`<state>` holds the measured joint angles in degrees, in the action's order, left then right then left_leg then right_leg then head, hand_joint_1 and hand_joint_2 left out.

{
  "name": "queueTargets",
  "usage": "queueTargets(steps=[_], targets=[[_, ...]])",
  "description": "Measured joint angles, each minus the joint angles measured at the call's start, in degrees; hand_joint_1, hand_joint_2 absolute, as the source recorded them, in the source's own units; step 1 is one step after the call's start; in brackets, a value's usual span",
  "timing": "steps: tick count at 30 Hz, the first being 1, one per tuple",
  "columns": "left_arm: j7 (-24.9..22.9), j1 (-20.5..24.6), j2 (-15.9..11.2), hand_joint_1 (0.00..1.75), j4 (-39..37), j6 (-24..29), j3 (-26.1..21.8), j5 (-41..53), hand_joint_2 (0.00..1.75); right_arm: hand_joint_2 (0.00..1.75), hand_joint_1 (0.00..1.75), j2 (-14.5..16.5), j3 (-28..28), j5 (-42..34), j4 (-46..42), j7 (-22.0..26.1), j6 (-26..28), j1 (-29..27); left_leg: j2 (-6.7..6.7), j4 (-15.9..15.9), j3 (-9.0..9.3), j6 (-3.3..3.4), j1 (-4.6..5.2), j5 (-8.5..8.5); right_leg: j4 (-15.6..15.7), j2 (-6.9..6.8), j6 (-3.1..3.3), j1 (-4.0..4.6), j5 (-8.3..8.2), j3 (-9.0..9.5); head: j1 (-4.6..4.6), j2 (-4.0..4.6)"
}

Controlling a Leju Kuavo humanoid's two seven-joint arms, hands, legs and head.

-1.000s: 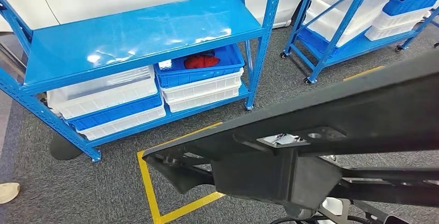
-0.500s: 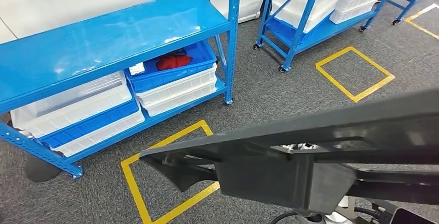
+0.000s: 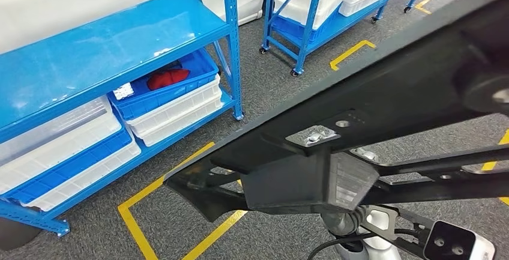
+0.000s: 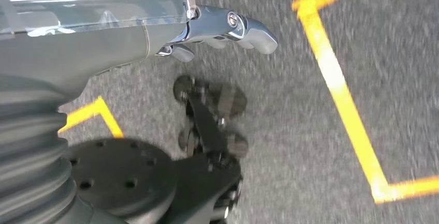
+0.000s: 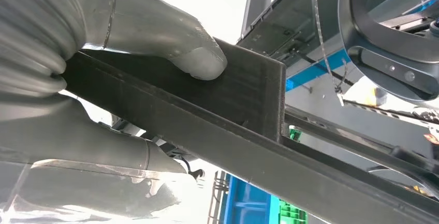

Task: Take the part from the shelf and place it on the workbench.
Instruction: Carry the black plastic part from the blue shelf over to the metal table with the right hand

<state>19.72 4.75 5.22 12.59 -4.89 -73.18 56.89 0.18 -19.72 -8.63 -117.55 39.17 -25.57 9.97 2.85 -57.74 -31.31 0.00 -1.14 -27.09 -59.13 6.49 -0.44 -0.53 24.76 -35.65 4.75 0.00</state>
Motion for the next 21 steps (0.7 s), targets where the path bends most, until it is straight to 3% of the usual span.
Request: queueTargets(steps=[1,3,5,6,7,8,10,12,14,16,17,19,20,21], targets=[[-0.1,0.0,0.0,0.0,0.0,0.2,-0.1,-0.3,1.75,1.75,1.75,0.1,-0.1,-0.2,0.2,0.1,-0.1,0.1,-0.71,0.3,0.13,0.4,-0.11,0.17,-1.3,-1.19,-0.23,0.11,0.86,-0.65,0.0,0.0],[-0.7,-0.2,0.0,0.0,0.0,1.0,-0.3,-0.8,1.75,1.75,1.75,0.4,-0.1,-0.8,0.7,0.4,-0.3,0.3,-2.21,0.6,0.26,0.93,-0.04,0.27,-7.5,-4.39,-0.56,0.17,4.22,-3.67,-0.01,0.0],[-1.3,-0.4,-0.2,0.0,0.0,1.7,-0.7,-1.1,1.75,1.75,1.75,0.6,0.1,-1.4,1.4,0.6,-0.3,0.2,-3.79,0.6,0.23,1.05,0.15,0.17,-14.4,-5.77,-0.84,-0.13,6.87,-7.12,0.0,0.0],[-1.5,-0.5,-0.3,0.0,0.0,1.8,-0.9,-1.2,1.75,1.75,1.75,0.6,0.3,-1.9,1.7,0.7,-0.3,0.1,-4.51,0.6,0.23,1.02,0.19,0.11,-15.6,-6.06,-0.91,-0.24,6.8,-7.67,-0.01,0.0],[-1.7,-0.5,-0.4,0.0,0.0,1.9,-1.1,-1.3,1.75,1.75,1.75,0.6,0.7,-2.3,1.9,0.7,-0.3,0.0,-5.16,0.5,0.29,0.93,0.2,0.03,-14.5,-6.35,-0.92,-0.32,5.72,-7.01,-0.01,0.0],[-1.8,-0.5,-0.5,0.0,0.0,1.9,-1.2,-1.4,1.75,1.75,1.75,0.7,1.1,-2.7,2.2,0.7,-0.4,-0.1,-5.77,0.5,0.42,0.8,0.2,-0.08,-11.1,-6.91,-0.82,-0.33,3.9,-5.13,-0.01,0.0],[-1.7,-0.5,-0.7,0.0,0.0,2.0,-1.5,-1.7,1.75,1.75,1.75,0.7,2.1,-3.2,2.4,0.7,-1.1,-0.3,-6.81,0.5,0.78,0.35,0.38,-0.41,-3.0,-9.4,-0.23,0.06,1.17,-0.69,-0.01,0.0],[-1.5,-0.5,-1.0,0.0,0.0,2.4,-1.7,-2.0,1.75,1.75,1.75,0.7,3.1,-3.5,2.6,0.7,-2.1,-0.7,-7.71,0.4,1.06,-0.27,0.61,-0.74,0.6,-10.68,0.48,0.62,0.64,1.15,0.01,0.0],[-1.6,-0.4,-1.5,0.0,0.0,3.0,-2.1,-2.4,1.75,1.75,1.75,0.8,4.1,-3.7,2.9,0.8,-2.8,-1.3,-8.72,0.5,1.32,-0.9,0.67,-1.05,0.7,-9.44,1.09,0.7,0.56,1.08,0.01,0.0],[-1.7,-0.4,-2.0,0.0,0.1,3.5,-2.6,-2.8,1.75,1.75,1.75,1.1,4.9,-3.8,3.2,0.8,-3.4,-1.8,-7.65,-0.9,1.07,-1.44,0.51,-2.4,1.3,-8.19,1.76,0.43,0.29,1.34,0.01,0.0],[-1.8,-0.5,-2.2,0.0,0.1,3.6,-2.8,-2.9,1.75,1.75,1.75,1.4,5.2,-3.8,3.4,0.8,-3.6,-1.9,-6.41,-3.2,0.12,-1.64,0.39,-3.88,1.5,-7.56,2.09,0.26,0.15,1.49,0.01,0.0],[-1.9,-0.7,-2.7,0.0,0.1,3.6,-3.1,-2.9,1.75,1.75,1.75,2.1,5.6,-3.8,3.8,0.8,-4.0,-2.3,-4.05,-10.8,-3.39,-1.84,0.28,-7.5,1.6,-6.27,2.44,0.29,0.11,1.52,0.01,0.0],[-2.0,-0.9,-2.9,0.0,0.1,3.7,-3.3,-2.9,1.75,1.75,1.75,2.4,5.9,-3.8,4.1,0.8,-4.3,-2.6,-3.63,-14.3,-5.21,-1.93,0.26,-8.59,1.6,-5.48,2.49,0.34,0.12,1.52,0.01,0.0],[-2.0,-1.0,-3.2,0.0,0.1,3.7,-3.4,-2.9,1.75,1.75,1.75,2.7,6.3,-3.7,4.3,0.8,-4.7,-2.9,-3.43,-16.0,-6.3,-1.97,0.27,-8.56,1.5,-4.68,2.52,0.38,0.13,1.55,0.01,0.0]])
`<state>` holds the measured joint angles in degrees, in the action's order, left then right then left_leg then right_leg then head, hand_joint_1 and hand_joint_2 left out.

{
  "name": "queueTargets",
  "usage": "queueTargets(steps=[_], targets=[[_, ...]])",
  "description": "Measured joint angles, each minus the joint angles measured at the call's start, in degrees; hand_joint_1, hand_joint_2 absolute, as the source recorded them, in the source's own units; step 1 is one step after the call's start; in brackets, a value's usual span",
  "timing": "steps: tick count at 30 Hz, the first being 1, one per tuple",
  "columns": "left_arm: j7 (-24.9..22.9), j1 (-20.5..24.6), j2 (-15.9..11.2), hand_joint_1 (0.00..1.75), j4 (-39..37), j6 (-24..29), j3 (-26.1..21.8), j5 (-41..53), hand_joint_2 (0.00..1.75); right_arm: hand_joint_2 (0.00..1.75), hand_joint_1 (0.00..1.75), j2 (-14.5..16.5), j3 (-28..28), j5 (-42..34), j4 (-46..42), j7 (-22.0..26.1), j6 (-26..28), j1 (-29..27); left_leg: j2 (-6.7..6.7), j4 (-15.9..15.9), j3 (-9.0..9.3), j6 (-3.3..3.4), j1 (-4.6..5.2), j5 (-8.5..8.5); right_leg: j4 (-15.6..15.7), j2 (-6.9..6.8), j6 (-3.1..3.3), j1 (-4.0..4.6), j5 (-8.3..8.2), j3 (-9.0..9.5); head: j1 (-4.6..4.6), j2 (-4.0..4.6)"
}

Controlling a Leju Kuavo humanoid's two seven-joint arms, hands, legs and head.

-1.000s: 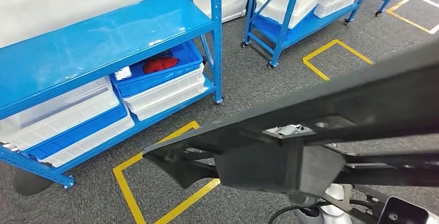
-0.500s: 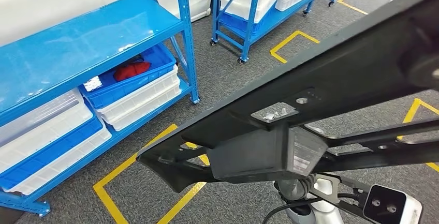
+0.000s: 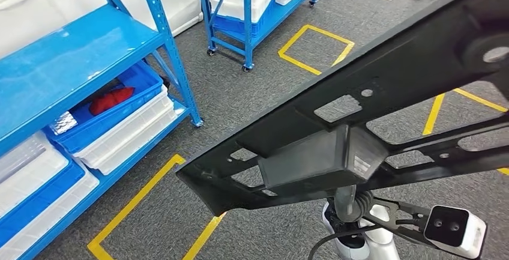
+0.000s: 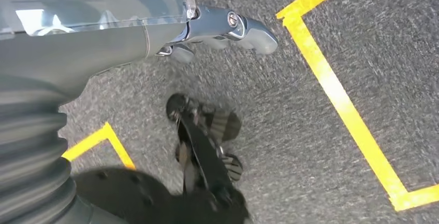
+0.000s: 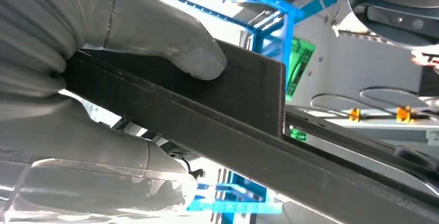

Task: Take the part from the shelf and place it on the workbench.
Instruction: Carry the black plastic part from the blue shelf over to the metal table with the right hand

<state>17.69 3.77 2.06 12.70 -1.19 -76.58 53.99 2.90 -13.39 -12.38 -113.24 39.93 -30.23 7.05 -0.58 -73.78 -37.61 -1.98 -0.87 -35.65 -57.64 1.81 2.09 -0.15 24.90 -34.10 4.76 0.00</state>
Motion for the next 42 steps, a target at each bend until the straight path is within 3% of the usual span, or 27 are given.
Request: queueTargets(steps=[1,2,4,6,8,9,11,13,15,16,17,19,21,24,26,28,29,30,31,33,35,37,39,40,42], targets=[[0.0,-0.1,-0.3,0.0,0.0,0.0,-0.1,0.1,1.75,1.75,1.75,0.3,0.4,0.1,0.2,0.0,-0.3,-0.2,0.1,0.5,-0.09,0.01,-0.01,1.2,-0.1,0.83,-0.01,0.01,0.02,0.04,0.0,0.0],[0.0,-0.1,-0.5,0.0,0.0,0.0,-0.2,0.2,1.75,1.75,1.75,0.6,0.9,0.2,0.4,0.0,-0.4,-0.4,0.36,3.2,0.86,0.07,-0.05,3.36,-0.2,1.64,-0.08,0.0,0.08,0.09,0.0,0.0],[0.1,-0.1,-1.2,0.0,0.0,-0.1,-0.2,0.7,1.75,1.75,1.75,1.2,1.9,0.5,0.5,0.0,-0.5,-0.7,2.47,11.1,4.0,0.37,-0.24,7.38,-0.7,3.07,-0.42,-0.01,0.3,-0.01,-0.01,0.0],[0.1,0.0,-1.7,0.0,0.0,-0.2,-0.2,1.4,1.75,1.75,1.75,1.7,3.3,0.8,0.4,0.0,-0.4,-1.3,4.35,15.2,5.75,0.78,-0.27,8.53,-1.1,4.28,-1.05,-0.08,0.36,-0.44,-0.01,0.0],[0.2,0.1,-2.1,0.0,0.0,-0.3,0.1,2.4,1.75,1.75,1.75,1.9,5.0,1.0,0.0,0.0,-0.5,-2.4,3.98,15.6,5.97,1.34,-0.17,8.41,-1.1,5.34,-1.82,-0.19,0.15,-0.79,-0.01,0.0],[0.3,0.3,-2.3,0.0,0.0,-0.4,0.4,3.1,1.75,1.75,1.75,2.0,6.1,0.9,-0.5,0.0,-0.7,-3.2,3.41,15.8,6.06,1.72,-0.22,8.58,-1.3,5.15,-2.15,-0.2,0.28,-0.92,-0.02,0.0],[0.8,0.5,-2.7,0.0,0.1,-0.7,1.2,4.7,1.75,1.75,1.75,2.0,8.8,0.9,-2.1,0.0,-1.4,-4.6,2.12,16.3,6.24,2.57,-0.35,8.86,-4.2,2.67,-2.69,-0.1,2.19,-2.32,-0.02,0.0],[1.4,0.6,-3.2,0.0,0.1,-1.2,2.2,6.1,1.75,1.75,1.75,2.0,11.7,1.2,-4.1,0.1,-1.7,-6.1,0.74,16.4,6.3,3.05,-0.12,8.82,-11.2,-0.3,-3.07,-0.22,5.83,-5.73,-0.02,0.0],[1.7,0.8,-3.7,0.0,0.1,-1.7,3.2,6.9,1.75,1.75,1.75,2.1,14.2,2.0,-6.3,0.1,-1.9,-8.4,-0.65,16.4,6.33,3.13,0.06,8.65,-16.8,-1.14,-3.35,-0.51,7.61,-8.58,-0.02,0.0],[1.8,1.0,-3.9,0.0,0.1,-2.0,3.6,7.1,1.75,1.75,1.75,2.1,15.2,2.5,-7.4,0.1,-1.9,-9.6,-1.33,16.4,6.4,3.08,0.1,8.54,-16.8,-1.35,-3.4,-0.61,6.97,-8.58,-0.02,0.0],[1.9,1.2,-4.1,0.0,0.1,-2.2,4.0,7.2,1.75,1.75,1.75,2.2,15.8,3.2,-8.6,0.0,-1.8,-10.7,-2.01,16.4,6.54,2.96,0.11,8.38,-14.5,-1.73,-3.37,-0.66,5.4,-7.34,-0.02,0.0],[2.0,1.5,-4.4,0.0,0.1,-2.5,4.4,6.6,1.75,1.75,1.75,2.2,15.9,4.5,-10.5,0.0,-1.1,-11.7,-3.32,16.3,6.97,2.52,0.25,7.92,-6.5,-3.84,-3.03,-0.38,2.06,-2.98,-0.02,0.0],[2.1,1.5,-4.5,0.0,0.1,-2.6,4.3,5.5,1.75,1.75,1.75,2.0,14.3,5.5,-11.1,0.0,1.2,-11.5,-4.61,16.3,7.37,1.92,0.51,7.42,-1.7,-5.19,-2.27,0.09,0.9,-0.45,-0.01,0.0],[2.3,1.7,-4.6,0.0,0.1,-2.6,3.9,4.2,1.75,1.75,1.75,1.1,10.5,5.9,-10.7,0.0,4.4,-10.0,-6.02,16.2,7.89,1.04,0.51,6.87,-1.1,-3.59,-1.14,0.26,0.92,-0.41,-0.01,0.0],[2.2,1.8,-4.5,0.0,0.1,-2.7,3.6,3.6,1.75,1.75,1.75,0.4,8.1,5.7,-9.9,0.0,5.4,-8.2,-4.16,13.8,7.1,0.56,0.26,5.15,-0.7,-2.52,-0.45,0.0,0.62,-0.32,-0.01,0.0],[2.0,1.6,-4.5,0.0,0.1,-2.7,3.1,3.0,1.75,1.75,1.75,-0.1,5.6,5.3,-8.5,0.0,6.2,-6.1,-1.25,7.2,4.04,0.31,0.12,1.65,-0.5,-1.44,-0.02,-0.05,0.48,-0.24,-0.01,0.0],[1.8,1.4,-4.5,0.0,0.1,-2.6,2.9,2.8,1.75,1.75,1.75,-0.2,4.3,5.2,-7.6,0.0,6.7,-5.2,-0.53,3.4,2.15,0.23,0.11,0.14,-0.6,-0.79,0.08,0.0,0.47,-0.26,0.0,0.0],[1.6,1.3,-4.4,0.0,0.1,-2.6,2.6,2.7,1.75,1.75,1.75,-0.3,3.1,5.2,-6.8,0.0,7.4,-4.5,-0.17,0.8,0.7,0.18,0.11,-0.43,-0.6,-0.07,0.1,0.04,0.48,-0.26,0.0,0.0],[1.5,1.2,-4.3,0.0,0.1,-2.6,2.4,2.6,1.75,1.75,1.75,-0.4,1.9,5.2,-6.0,0.0,8.0,-3.8,-0.01,0.1,0.07,0.17,0.11,0.12,-0.8,0.65,0.1,0.06,0.5,-0.25,0.0,0.0],[1.4,1.2,-4.2,0.0,0.1,-2.7,2.1,2.4,1.75,1.75,1.75,-0.6,0.0,5.2,-4.8,-0.1,8.9,-2.5,0.52,4.9,1.75,0.25,0.02,4.05,-1.1,2.04,-0.04,0.02,0.6,-0.23,0.0,0.0],[1.4,1.2,-4.1,0.0,0.1,-2.7,1.9,2.3,1.75,1.75,1.75,-0.9,-1.6,5.2,-3.8,-0.1,9.4,-1.2,2.88,11.9,4.56,0.47,-0.26,7.27,-1.5,3.36,-0.42,0.01,0.74,-0.44,-0.01,0.0],[1.2,1.2,-4.1,0.0,0.1,-2.8,1.8,2.3,1.75,1.75,1.75,-1.3,-3.1,5.4,-2.9,-0.5,9.7,-0.1,4.51,14.7,5.68,0.83,-0.29,7.88,-1.7,4.53,-1.08,-0.07,0.61,-0.9,-0.01,0.0],[1.1,1.5,-4.0,0.0,0.0,-2.9,1.8,2.3,1.75,1.75,1.75,-1.8,-4.6,5.7,-2.1,-1.3,9.6,0.7,3.68,15.1,5.77,1.5,-0.15,8.13,-1.7,5.38,-1.84,-0.21,0.37,-1.25,-0.01,0.0],[1.1,1.6,-3.9,0.0,0.0,-2.9,1.8,2.3,1.75,1.75,1.75,-2.1,-5.3,5.8,-1.8,-1.7,9.3,1.0,3.09,15.3,5.85,1.91,-0.16,8.32,-2.0,4.69,-2.13,-0.19,0.63,-1.47,-0.02,0.0],[1.1,1.7,-3.6,0.0,0.1,-2.9,1.8,2.3,1.75,1.75,1.75,-2.4,-6.8,5.7,-1.2,-2.7,8.3,1.8,1.74,15.8,5.98,2.7,-0.18,8.63,-5.7,1.66,-2.6,-0.09,2.87,-3.23,-0.02,0.0]])
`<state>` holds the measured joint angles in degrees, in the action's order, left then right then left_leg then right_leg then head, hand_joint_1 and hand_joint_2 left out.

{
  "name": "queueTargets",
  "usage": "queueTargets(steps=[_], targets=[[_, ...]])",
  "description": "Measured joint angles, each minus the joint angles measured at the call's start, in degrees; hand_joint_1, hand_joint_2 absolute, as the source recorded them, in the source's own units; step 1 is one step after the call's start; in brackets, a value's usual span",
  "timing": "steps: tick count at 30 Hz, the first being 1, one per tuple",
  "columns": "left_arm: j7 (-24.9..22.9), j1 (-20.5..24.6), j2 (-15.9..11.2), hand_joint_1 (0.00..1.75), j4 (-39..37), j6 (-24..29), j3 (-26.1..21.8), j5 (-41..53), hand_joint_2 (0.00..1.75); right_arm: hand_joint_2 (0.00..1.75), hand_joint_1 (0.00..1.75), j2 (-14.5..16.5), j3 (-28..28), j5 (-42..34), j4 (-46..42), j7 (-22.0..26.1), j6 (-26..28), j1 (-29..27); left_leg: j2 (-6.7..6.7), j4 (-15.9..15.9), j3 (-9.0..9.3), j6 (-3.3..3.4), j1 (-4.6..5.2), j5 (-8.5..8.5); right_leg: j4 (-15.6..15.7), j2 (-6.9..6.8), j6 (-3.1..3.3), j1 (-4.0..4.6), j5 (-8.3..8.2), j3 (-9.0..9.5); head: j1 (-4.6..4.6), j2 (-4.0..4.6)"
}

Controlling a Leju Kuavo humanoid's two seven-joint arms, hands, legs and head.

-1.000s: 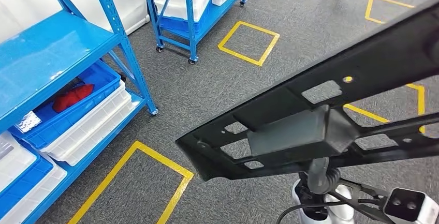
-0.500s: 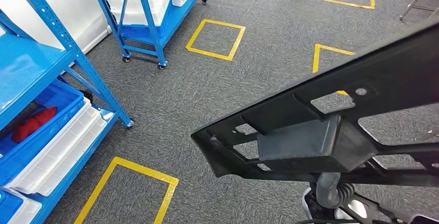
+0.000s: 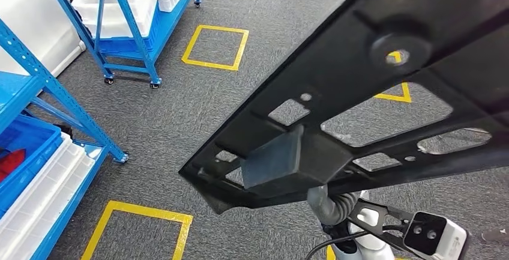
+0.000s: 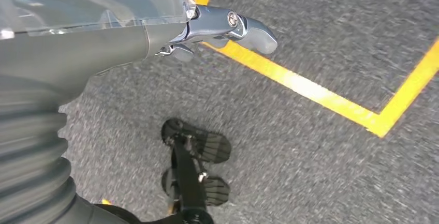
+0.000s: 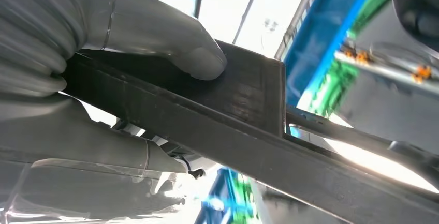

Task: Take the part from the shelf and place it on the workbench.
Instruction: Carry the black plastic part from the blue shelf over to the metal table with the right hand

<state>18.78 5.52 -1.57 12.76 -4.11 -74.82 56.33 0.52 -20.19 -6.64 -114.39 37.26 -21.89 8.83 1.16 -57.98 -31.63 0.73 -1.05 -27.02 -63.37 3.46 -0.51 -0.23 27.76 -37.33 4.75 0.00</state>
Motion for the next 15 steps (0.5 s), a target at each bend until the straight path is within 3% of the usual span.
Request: queueTargets(steps=[2,4,5,6,8,10,12,13,15], targets=[[-0.1,-0.2,0.3,0.0,0.0,0.0,0.0,0.0,1.75,1.75,1.75,-0.1,-1.7,-0.1,0.6,-1.1,-1.1,0.5,-1.52,0.1,-0.01,0.39,0.28,-0.04,-7.4,-2.5,-0.38,-0.09,3.51,-3.62,0.01,0.0],[-0.2,-0.4,0.6,0.0,0.0,0.0,0.0,0.1,1.75,1.75,1.75,-0.1,-2.9,-0.2,1.1,-1.8,-1.7,0.6,-3.0,0.0,-0.03,0.45,0.45,-0.16,-11.9,-3.05,-0.56,-0.29,4.56,-5.86,0.0,0.0],[-0.2,-0.3,0.7,0.0,0.0,0.0,0.0,0.1,1.75,1.75,1.75,-0.2,-3.3,-0.2,1.3,-2.0,-1.9,0.6,-3.63,0.0,0.02,0.42,0.48,-0.23,-11.0,-3.22,-0.53,-0.32,3.57,-5.4,0.0,0.0],[-0.3,-0.3,0.8,0.0,0.0,0.0,0.0,0.1,1.75,1.75,1.75,-0.3,-3.6,-0.2,1.5,-2.1,-2.1,0.7,-4.21,0.0,0.14,0.35,0.52,-0.32,-8.0,-3.62,-0.37,-0.29,1.81,-3.76,-0.01,0.0],[-0.9,-0.2,1.2,0.0,0.0,0.0,0.0,0.4,1.75,1.75,1.75,-0.3,-4.4,-0.5,1.9,-2.6,-2.8,1.5,-5.31,0.0,0.46,0.05,0.7,-0.62,0.2,-6.02,0.35,0.23,-1.18,0.56,0.0,0.0],[-1.7,-0.2,1.5,0.0,0.0,0.1,0.0,0.9,1.75,1.75,1.75,-0.4,-5.2,-1.2,2.2,-3.2,-3.5,2.8,-6.4,0.0,0.69,-0.46,0.87,-0.91,4.2,-7.59,1.09,0.95,-1.96,2.56,0.01,0.0],[-2.3,-0.2,1.8,0.0,0.0,0.2,0.1,1.3,1.75,1.75,1.75,-0.6,-5.8,-1.8,2.5,-3.6,-3.4,3.6,-7.54,0.2,1.01,-1.02,0.94,-1.08,4.7,-6.54,1.6,1.14,-2.0,2.55,0.01,0.0],[-2.5,-0.2,1.9,0.0,0.0,0.2,0.1,1.4,1.75,1.75,1.75,-0.8,-6.0,-2.1,2.6,-3.7,-3.2,3.7,-7.34,0.1,1.17,-1.31,0.86,-1.34,5.1,-5.92,1.86,1.0,-2.19,2.75,0.01,0.0],[-3.0,-0.2,2.2,0.0,0.0,0.4,0.2,1.5,1.75,1.75,1.75,-1.2,-6.3,-2.7,2.9,-3.7,-2.7,4.0,-4.97,-2.8,0.11,-1.8,0.65,-3.33,5.9,-4.7,2.47,0.58,-2.63,3.21,0.01,0.0]])
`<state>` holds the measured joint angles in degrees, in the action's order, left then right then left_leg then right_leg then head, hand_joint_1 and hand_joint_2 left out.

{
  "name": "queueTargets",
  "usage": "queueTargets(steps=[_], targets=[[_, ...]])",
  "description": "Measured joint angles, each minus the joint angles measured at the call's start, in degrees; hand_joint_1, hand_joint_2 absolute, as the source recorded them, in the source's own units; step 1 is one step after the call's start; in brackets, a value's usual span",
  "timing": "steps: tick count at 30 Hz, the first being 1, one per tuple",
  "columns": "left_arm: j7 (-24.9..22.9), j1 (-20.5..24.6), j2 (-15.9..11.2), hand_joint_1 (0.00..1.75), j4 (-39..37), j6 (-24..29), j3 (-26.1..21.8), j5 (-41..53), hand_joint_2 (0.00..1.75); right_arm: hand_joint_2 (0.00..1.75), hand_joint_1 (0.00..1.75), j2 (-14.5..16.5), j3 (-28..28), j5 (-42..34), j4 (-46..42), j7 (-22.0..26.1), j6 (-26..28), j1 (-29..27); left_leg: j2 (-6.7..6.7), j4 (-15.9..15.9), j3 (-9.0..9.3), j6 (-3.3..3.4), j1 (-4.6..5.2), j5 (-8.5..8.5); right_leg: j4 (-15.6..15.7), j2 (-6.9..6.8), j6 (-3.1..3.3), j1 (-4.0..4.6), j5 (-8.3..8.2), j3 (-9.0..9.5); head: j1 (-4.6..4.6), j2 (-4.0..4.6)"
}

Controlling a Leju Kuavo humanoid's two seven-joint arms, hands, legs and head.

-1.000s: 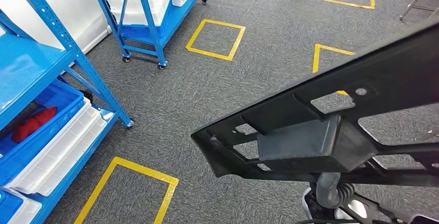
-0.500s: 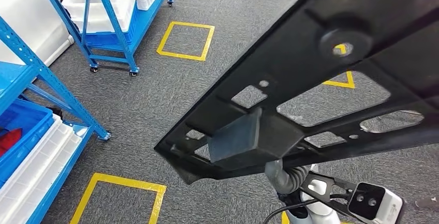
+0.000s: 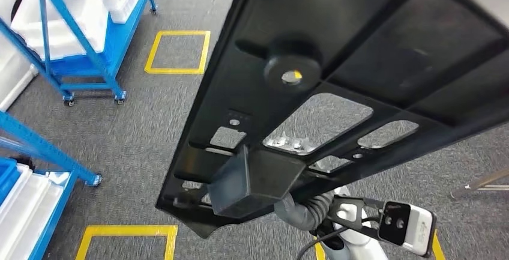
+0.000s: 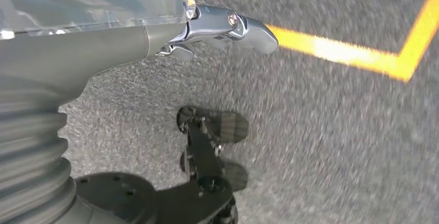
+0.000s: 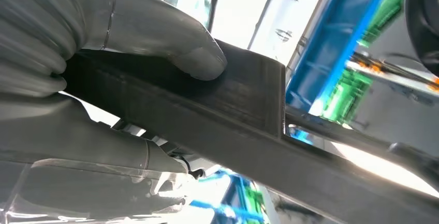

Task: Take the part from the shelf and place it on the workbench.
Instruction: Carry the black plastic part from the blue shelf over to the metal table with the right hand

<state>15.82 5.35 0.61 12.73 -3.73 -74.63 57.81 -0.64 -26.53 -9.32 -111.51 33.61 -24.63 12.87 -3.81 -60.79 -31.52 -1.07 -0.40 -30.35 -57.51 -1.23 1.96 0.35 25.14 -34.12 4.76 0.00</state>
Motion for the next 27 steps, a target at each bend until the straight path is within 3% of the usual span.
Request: queueTargets(steps=[1,3,4,5,7,8,10,11,12,13,15,17,19,20,22,24,26,27], targets=[[-0.3,-0.1,0.1,0.0,0.0,0.2,0.0,-0.1,1.75,1.75,1.75,-0.1,-0.1,-0.3,0.3,0.2,0.1,0.2,1.66,-3.3,-1.52,-0.18,-0.18,-1.74,0.2,0.63,0.18,-0.1,-0.12,0.11,0.0,0.0],[-0.9,-0.4,0.3,0.0,0.0,0.6,0.0,-0.4,1.75,1.75,1.75,-0.3,-0.2,-0.9,1.2,0.8,0.0,0.3,3.12,-10.9,-5.38,-0.5,-0.26,-4.79,0.2,2.09,0.36,-0.12,-0.12,0.1,0.01,0.0],[-1.1,-0.5,0.4,0.0,0.0,0.9,0.0,-0.6,1.75,1.75,1.75,-0.4,-0.2,-1.2,1.8,1.1,0.0,0.4,3.25,-13.0,-6.59,-0.63,-0.3,-4.99,0.1,2.89,0.38,-0.11,-0.11,0.12,0.01,0.0],[-1.2,-0.6,0.5,0.0,0.0,1.1,0.0,-0.7,1.75,1.75,1.75,-0.5,-0.2,-1.4,2.3,1.3,0.0,0.4,3.3,-12.9,-6.84,-0.72,-0.35,-4.03,0.0,3.7,0.34,-0.15,-0.08,0.16,0.01,0.0],[-1.3,-0.6,0.7,0.0,0.0,1.3,-0.1,-0.8,1.75,1.75,1.75,-0.7,-0.2,-1.9,3.2,1.8,-0.1,0.4,4.14,-6.7,-4.44,-0.8,-0.64,0.3,-0.4,5.26,0.03,-0.3,0.12,0.23,0.01,0.0],[-1.2,-0.6,0.8,0.0,0.0,1.3,-0.1,-0.8,1.75,1.75,1.75,-0.7,-0.1,-2.1,3.4,2.0,-0.1,0.4,5.64,-2.9,-2.89,-0.81,-0.85,1.99,-0.8,5.96,-0.26,-0.3,0.29,0.08,0.01,0.0],[-1.0,-0.6,1.0,0.0,0.0,1.2,-0.2,-0.7,1.75,1.75,1.75,-0.8,0.1,-2.1,3.7,2.2,0.0,0.2,8.08,1.4,-1.14,-0.54,-1.06,3.3,-1.4,7.26,-0.99,-0.42,0.42,-0.58,0.0,0.0],[-0.9,-0.6,1.0,0.0,-0.1,1.0,-0.2,-0.7,1.75,1.75,1.75,-0.9,0.3,-2.1,3.7,2.2,0.1,-0.1,8.52,1.7,-1.05,-0.24,-0.98,3.08,-1.5,7.87,-1.41,-0.52,0.33,-0.92,0.0,0.0],[-0.9,-0.6,1.0,0.0,-0.1,0.8,-0.2,-0.7,1.75,1.75,1.75,-1.0,0.4,-2.0,3.7,2.2,0.2,-0.4,7.96,1.8,-1.02,0.16,-0.95,3.16,-1.5,8.44,-1.81,-0.62,0.17,-1.15,0.0,0.0],[-0.8,-0.5,1.1,0.0,-0.1,0.6,-0.2,-0.7,1.75,1.75,1.75,-1.1,0.6,-1.9,3.6,2.2,0.4,-0.8,7.31,2.1,-0.93,0.57,-0.96,3.33,-1.6,8.2,-2.13,-0.65,0.19,-1.25,0.0,0.0],[-0.8,-0.3,1.2,0.0,-0.1,0.4,-0.2,-0.7,1.75,1.75,1.75,-1.5,1.0,-1.6,3.5,2.5,0.7,-1.4,5.86,2.6,-0.65,1.49,-0.99,3.64,-4.0,5.47,-2.58,-0.49,1.67,-2.41,-0.01,0.0],[-0.8,-0.4,1.3,0.0,-0.1,0.2,-0.2,-0.7,1.75,1.75,1.75,-1.8,1.2,-1.3,3.5,3.1,0.9,-2.0,4.26,2.8,-0.54,2.07,-0.67,3.62,-10.6,2.48,-2.87,-0.6,5.06,-5.7,-0.02,0.0],[-0.7,-0.5,1.3,0.0,-0.1,0.1,-0.2,-0.7,1.75,1.75,1.75,-2.1,1.4,-1.1,3.6,3.5,0.9,-2.7,2.66,2.8,-0.55,2.23,-0.42,3.5,-16.7,1.89,-3.12,-0.91,7.07,-8.82,-0.02,0.0],[-0.7,-0.4,1.4,0.0,-0.1,0.1,-0.2,-0.7,1.75,1.75,1.75,-2.3,1.5,-1.0,3.7,3.7,0.9,-3.0,1.93,2.8,-0.54,2.23,-0.36,3.43,-17.0,1.76,-3.18,-1.01,6.6,-9.01,-0.02,0.0],[-0.6,-0.3,1.5,0.0,-0.1,0.1,-0.2,-0.8,1.75,1.75,1.75,-2.6,1.7,-1.0,4.0,3.9,0.8,-3.2,0.63,2.8,-0.36,2.06,-0.28,3.25,-11.1,0.68,-3.03,-1.05,3.26,-5.81,-0.02,0.0],[-0.5,-0.2,1.7,0.0,-0.1,0.0,-0.2,-0.9,1.75,1.75,1.75,-2.7,1.9,-1.1,4.1,4.2,0.7,-3.2,-0.39,2.8,-0.04,1.65,-0.09,2.97,-3.6,-1.93,-2.43,-0.52,0.93,-1.73,-0.02,0.0],[-0.4,-0.2,1.8,0.0,-0.1,0.0,-0.2,-1.0,1.75,1.75,1.75,-2.8,2.0,-1.2,4.2,4.4,0.3,-3.0,-1.3,2.8,0.23,1.04,0.0,2.74,-1.2,-2.91,-1.8,0.07,0.81,-0.57,-0.01,0.0],[-0.3,-0.2,1.9,0.0,-0.1,0.0,-0.2,-1.1,1.75,1.75,1.75,-2.8,2.0,-1.3,4.4,4.4,0.1,-3.0,-1.83,2.9,0.41,0.7,0.0,2.67,-1.1,-2.24,-1.55,0.16,0.67,-0.64,-0.01,0.0]])
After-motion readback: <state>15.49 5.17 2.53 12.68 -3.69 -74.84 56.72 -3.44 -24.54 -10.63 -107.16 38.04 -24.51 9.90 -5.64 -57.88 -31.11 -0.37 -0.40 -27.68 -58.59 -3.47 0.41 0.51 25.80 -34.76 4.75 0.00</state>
